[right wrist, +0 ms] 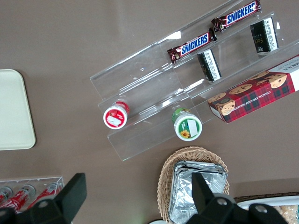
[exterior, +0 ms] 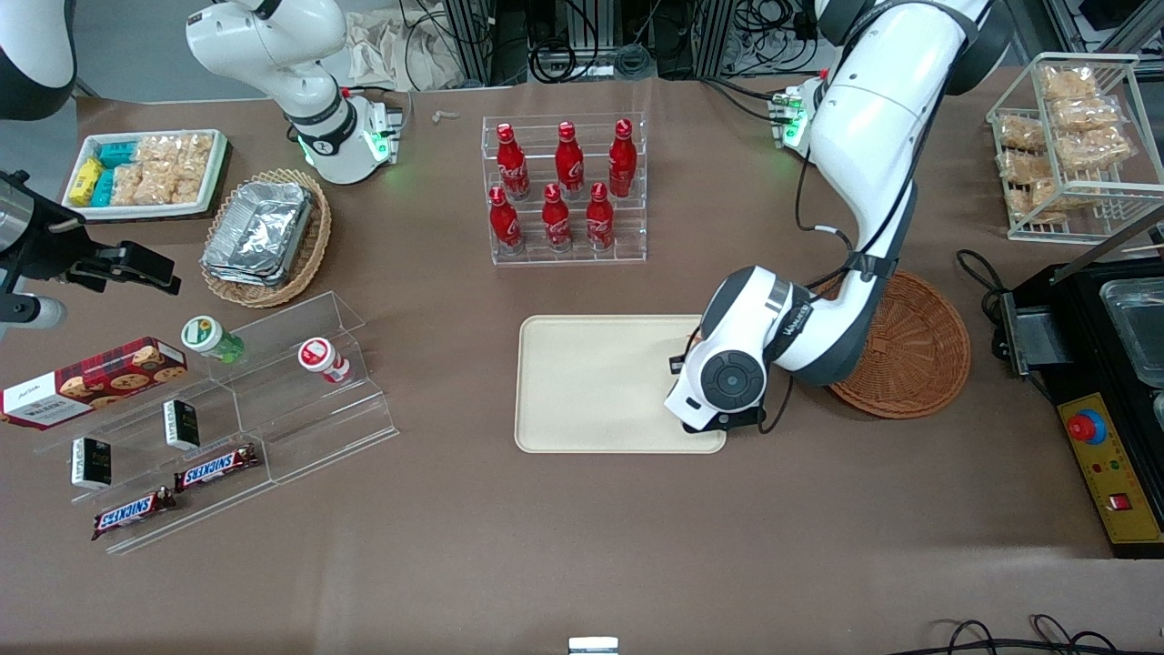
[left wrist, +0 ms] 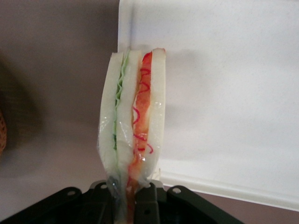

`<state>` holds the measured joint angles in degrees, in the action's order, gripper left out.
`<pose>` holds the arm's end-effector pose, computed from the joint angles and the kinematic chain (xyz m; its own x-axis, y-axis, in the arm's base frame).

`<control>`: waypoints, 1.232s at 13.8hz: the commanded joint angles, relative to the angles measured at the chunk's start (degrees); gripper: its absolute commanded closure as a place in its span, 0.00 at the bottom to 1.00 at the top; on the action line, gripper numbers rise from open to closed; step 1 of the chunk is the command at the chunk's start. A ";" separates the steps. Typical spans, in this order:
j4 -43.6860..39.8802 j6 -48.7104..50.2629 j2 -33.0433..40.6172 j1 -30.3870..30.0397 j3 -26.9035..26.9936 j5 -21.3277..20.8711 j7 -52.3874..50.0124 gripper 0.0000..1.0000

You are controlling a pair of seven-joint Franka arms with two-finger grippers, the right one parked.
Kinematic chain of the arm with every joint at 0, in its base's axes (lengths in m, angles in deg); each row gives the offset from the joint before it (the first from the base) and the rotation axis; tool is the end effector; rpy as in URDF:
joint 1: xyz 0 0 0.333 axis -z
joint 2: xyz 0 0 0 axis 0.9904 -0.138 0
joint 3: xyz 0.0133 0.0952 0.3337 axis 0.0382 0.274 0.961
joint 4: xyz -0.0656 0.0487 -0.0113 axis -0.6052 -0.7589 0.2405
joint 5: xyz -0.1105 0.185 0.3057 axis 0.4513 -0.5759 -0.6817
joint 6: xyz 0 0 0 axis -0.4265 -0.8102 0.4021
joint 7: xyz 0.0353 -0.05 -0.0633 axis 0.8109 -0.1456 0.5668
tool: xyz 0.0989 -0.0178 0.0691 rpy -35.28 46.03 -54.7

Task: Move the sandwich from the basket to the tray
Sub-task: 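Carry the sandwich over to the cream tray with the left gripper, then lower the sandwich onto the tray and open the left gripper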

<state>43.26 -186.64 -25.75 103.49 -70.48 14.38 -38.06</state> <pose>0.5924 -0.3373 0.2709 0.9197 0.1503 -0.3627 0.1095 -0.9854 -0.1305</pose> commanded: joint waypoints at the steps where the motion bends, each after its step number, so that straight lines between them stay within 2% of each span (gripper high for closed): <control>1: -1.88 -1.58 -2.38 2.03 0.37 0.12 -1.93 0.84; 3: -1.88 -2.73 -2.74 2.22 0.37 0.12 -2.02 0.80; 4: -1.88 -2.73 -2.83 2.22 0.37 0.12 -2.11 0.75; 5: -1.88 -2.73 -3.09 2.13 0.37 0.38 -2.11 0.65; 6: -1.97 -2.73 -3.27 2.05 0.46 0.47 -2.28 0.52; 8: -1.97 -2.73 -3.36 1.96 0.55 0.03 -3.25 0.02; 11: -2.23 -0.98 -1.70 1.17 0.90 -0.49 -2.72 0.00; 14: -2.41 4.55 1.81 -1.03 1.34 -4.52 -0.88 0.00; 17: -2.14 9.38 7.61 -5.67 1.51 -4.80 3.85 0.00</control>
<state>40.03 -180.60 -22.88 100.67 -68.79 10.16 -37.25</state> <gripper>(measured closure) 0.000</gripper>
